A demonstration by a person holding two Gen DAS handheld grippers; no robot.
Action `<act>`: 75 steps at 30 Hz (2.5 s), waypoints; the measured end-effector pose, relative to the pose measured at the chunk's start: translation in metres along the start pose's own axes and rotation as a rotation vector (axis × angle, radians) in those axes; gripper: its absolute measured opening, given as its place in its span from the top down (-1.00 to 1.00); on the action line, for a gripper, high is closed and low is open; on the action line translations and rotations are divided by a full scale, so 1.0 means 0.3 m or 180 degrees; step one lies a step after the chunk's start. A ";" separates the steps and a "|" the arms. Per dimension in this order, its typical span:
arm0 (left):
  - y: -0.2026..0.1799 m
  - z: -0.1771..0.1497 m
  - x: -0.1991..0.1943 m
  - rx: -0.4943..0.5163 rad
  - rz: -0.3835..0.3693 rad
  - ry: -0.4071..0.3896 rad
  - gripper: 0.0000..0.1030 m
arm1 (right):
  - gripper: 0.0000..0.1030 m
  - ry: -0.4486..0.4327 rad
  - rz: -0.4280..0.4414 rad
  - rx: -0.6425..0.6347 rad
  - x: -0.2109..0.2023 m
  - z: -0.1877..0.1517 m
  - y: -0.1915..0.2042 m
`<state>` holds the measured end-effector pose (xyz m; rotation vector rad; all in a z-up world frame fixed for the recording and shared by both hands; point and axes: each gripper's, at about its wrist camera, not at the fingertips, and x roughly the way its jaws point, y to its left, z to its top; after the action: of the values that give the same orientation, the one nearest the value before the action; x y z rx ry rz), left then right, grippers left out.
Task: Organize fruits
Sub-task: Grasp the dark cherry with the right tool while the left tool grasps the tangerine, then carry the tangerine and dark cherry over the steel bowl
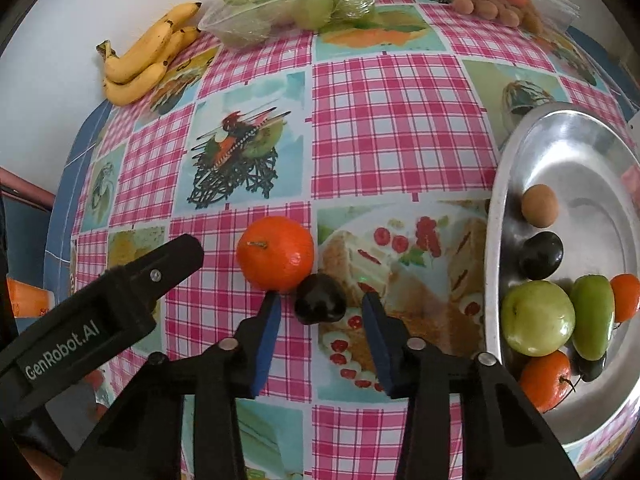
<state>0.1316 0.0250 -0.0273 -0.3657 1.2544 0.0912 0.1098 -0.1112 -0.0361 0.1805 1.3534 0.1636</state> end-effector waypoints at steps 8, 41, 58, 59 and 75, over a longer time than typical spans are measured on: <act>-0.026 -0.013 0.005 0.0048 -0.0173 0.0016 -0.82 | 0.48 -0.0063 0.0010 0.0029 -0.006 0.007 -0.007; -0.198 -0.032 0.067 0.0290 -0.0534 0.0084 0.16 | 0.48 -0.0018 0.0018 0.0379 -0.072 0.004 -0.171; -0.164 0.014 -0.078 0.0240 -0.0589 -0.0192 0.17 | 0.48 -0.0239 0.0087 0.0297 -0.177 0.040 -0.125; -0.162 0.016 -0.090 0.0238 -0.0583 -0.0213 0.17 | 0.48 -0.0253 0.0087 0.0293 -0.185 0.041 -0.122; -0.217 0.006 -0.159 0.0324 -0.0593 -0.0338 0.17 | 0.48 -0.0359 0.0057 0.0474 -0.256 0.046 -0.204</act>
<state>0.1354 -0.0294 0.0323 -0.3830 1.1104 -0.1105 0.1079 -0.1882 0.0263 0.3225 1.2520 0.0662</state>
